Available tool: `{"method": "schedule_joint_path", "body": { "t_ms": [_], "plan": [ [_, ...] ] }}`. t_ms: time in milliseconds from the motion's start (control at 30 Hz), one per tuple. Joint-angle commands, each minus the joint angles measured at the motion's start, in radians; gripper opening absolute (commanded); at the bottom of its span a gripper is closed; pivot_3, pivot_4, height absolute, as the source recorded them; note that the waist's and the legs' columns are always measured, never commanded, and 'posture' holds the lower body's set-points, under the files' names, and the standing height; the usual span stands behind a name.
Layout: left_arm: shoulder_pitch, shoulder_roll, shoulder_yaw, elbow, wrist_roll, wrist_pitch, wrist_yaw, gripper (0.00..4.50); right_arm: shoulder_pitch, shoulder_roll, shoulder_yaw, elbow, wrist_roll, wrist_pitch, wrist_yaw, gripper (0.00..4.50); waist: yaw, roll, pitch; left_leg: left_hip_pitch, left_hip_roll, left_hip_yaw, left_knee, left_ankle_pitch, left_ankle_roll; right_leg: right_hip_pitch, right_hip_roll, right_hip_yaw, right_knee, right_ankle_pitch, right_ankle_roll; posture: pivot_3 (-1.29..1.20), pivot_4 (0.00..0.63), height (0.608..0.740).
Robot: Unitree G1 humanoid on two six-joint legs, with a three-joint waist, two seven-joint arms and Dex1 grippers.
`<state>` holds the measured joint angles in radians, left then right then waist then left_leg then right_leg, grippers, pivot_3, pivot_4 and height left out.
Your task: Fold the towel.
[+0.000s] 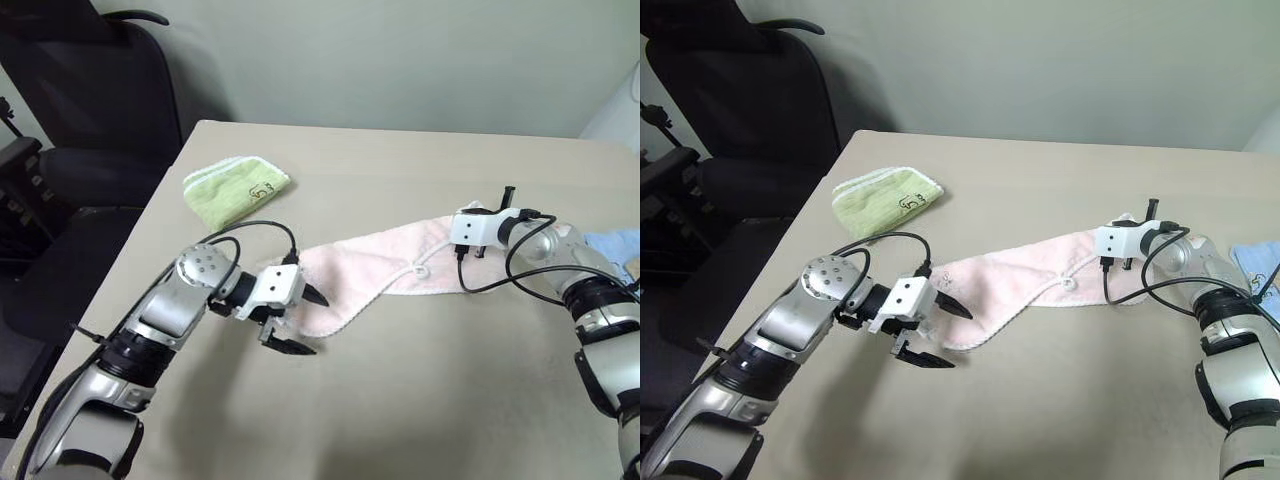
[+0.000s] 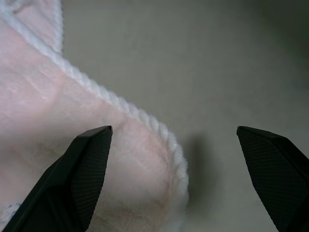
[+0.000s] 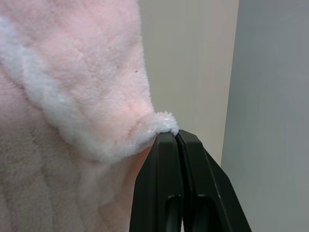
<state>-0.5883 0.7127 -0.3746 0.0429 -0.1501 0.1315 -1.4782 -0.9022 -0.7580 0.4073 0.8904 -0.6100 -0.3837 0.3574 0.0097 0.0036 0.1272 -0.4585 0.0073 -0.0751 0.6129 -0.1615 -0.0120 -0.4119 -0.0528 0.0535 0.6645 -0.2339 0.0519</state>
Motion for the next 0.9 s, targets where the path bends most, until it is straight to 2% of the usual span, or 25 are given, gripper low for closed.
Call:
{"method": "schedule_joint_path", "body": {
  "t_ms": [33,100,200,500,533,767,900],
  "plan": [
    [-0.021,-0.012,-0.037,0.02,0.078,-0.058,0.02,4.47,0.006,-0.017,-0.038,-0.052,0.026,0.012,0.011,0.0,-0.001,0.0,0.0,0.0,0.0,0.0,0.0,0.0,0.0,0.0,0.0,0.0,0.0,0.0,0.0,0.0,0.15,0.74],
    [-0.015,-0.011,-0.046,0.025,0.094,-0.074,0.021,4.47,0.012,-0.019,-0.041,-0.061,0.028,0.016,0.015,0.0,-0.001,0.0,0.0,0.0,0.0,0.0,0.0,0.0,0.0,0.0,0.0,0.0,0.0,0.0,0.0,0.0,0.15,0.74],
    [-0.003,-0.008,-0.044,0.02,0.096,-0.075,0.019,3.53,0.015,-0.02,-0.044,-0.068,0.028,0.022,0.018,0.0,-0.002,0.0,0.0,0.0,0.0,0.0,0.0,0.0,0.0,0.0,0.0,0.0,0.0,0.0,0.001,0.0,0.15,0.74],
    [0.021,-0.009,-0.007,-0.003,0.069,-0.055,0.046,0.22,0.002,-0.012,-0.036,-0.055,0.023,0.023,0.012,0.0,-0.003,0.0,0.0,0.0,0.0,0.0,0.0,0.0,0.001,0.0,0.0,0.0,0.0,0.0,0.001,0.0,0.15,0.74],
    [0.023,-0.007,0.001,-0.006,0.062,-0.052,0.045,0.04,0.0,-0.013,-0.036,-0.054,0.023,0.023,0.011,0.0,-0.003,0.0,0.0,0.0,0.0,0.0,0.0,0.0,0.001,0.0,0.0,0.0,0.0,0.0,0.001,0.0,0.15,0.74],
    [0.034,-0.016,0.084,-0.059,-0.04,0.016,0.063,0.04,-0.009,-0.032,-0.053,-0.062,0.038,0.025,0.024,0.0,-0.003,0.0,0.0,0.0,0.0,0.0,0.0,0.0,0.001,0.0,0.0,0.0,0.0,0.0,0.001,0.0,0.15,0.74],
    [-0.007,-0.051,0.232,-0.079,-0.188,0.156,0.149,0.04,0.008,-0.095,-0.103,-0.113,0.076,0.031,0.053,0.0,-0.001,0.0,0.0,-0.001,0.0,0.0,0.0,0.001,0.001,0.0,0.0,0.0,0.0,0.001,0.001,0.0,0.15,0.74]
  ]
}}
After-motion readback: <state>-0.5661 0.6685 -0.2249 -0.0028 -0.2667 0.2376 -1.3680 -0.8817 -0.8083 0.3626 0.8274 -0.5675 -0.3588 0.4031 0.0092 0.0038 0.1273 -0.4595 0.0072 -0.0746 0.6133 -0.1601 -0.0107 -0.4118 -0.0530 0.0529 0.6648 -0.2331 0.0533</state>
